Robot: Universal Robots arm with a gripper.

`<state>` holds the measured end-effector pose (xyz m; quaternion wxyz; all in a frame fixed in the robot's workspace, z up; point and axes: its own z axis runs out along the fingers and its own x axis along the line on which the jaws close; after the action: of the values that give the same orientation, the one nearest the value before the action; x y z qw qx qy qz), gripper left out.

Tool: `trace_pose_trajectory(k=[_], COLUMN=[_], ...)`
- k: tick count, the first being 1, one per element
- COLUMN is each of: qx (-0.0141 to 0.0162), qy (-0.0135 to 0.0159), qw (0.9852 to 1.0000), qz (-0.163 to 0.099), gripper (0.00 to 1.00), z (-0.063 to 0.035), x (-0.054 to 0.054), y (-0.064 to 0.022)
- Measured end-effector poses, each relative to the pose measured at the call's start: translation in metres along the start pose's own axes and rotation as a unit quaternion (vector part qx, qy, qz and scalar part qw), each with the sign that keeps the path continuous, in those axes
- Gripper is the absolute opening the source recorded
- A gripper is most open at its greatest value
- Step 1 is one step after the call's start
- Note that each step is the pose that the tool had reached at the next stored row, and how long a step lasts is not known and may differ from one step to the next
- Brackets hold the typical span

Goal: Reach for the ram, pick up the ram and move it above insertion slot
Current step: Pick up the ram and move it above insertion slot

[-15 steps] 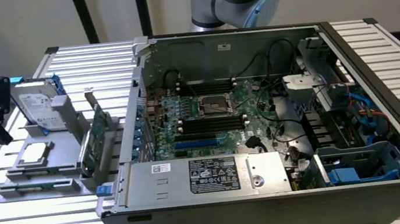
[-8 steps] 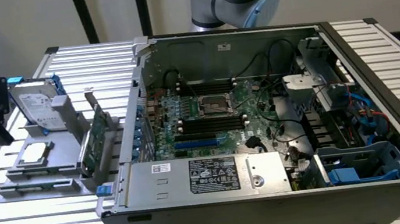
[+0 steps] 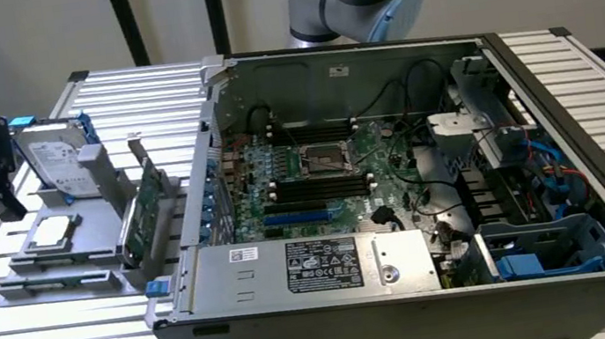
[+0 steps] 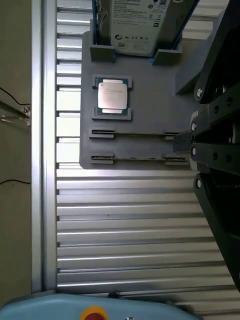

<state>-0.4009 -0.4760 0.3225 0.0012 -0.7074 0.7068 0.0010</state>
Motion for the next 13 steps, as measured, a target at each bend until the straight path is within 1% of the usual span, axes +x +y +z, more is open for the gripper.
trace_pose_trajectory(k=[4, 6, 7, 8, 9, 10, 13], qx=[0.0001, 0.0001, 0.0001, 0.0001, 0.0001, 0.0002, 0.0001], qy=[0.0000, 0.0000, 0.0000, 0.0000, -0.0001, -0.0001, 0.0000], qw=[1.0000, 1.0000, 1.0000, 1.0000, 1.0000, 1.0000, 1.0000], qz=[-0.001, -0.001, -0.001, -0.001, -0.001, 0.000, 0.001], gripper=[0.12, 0.24, 0.24, 0.30, 0.30, 0.36, 0.36], z=[0.0001, 0.0001, 0.0000, 0.0001, 0.0004, 0.0012, 0.0063], x=[0.0000, 0.0000, 0.0001, 0.0001, 0.0003, 0.0006, 0.0024], y=[0.0001, 0.0000, 0.0001, 0.0001, 0.0001, 0.0001, 0.0001])
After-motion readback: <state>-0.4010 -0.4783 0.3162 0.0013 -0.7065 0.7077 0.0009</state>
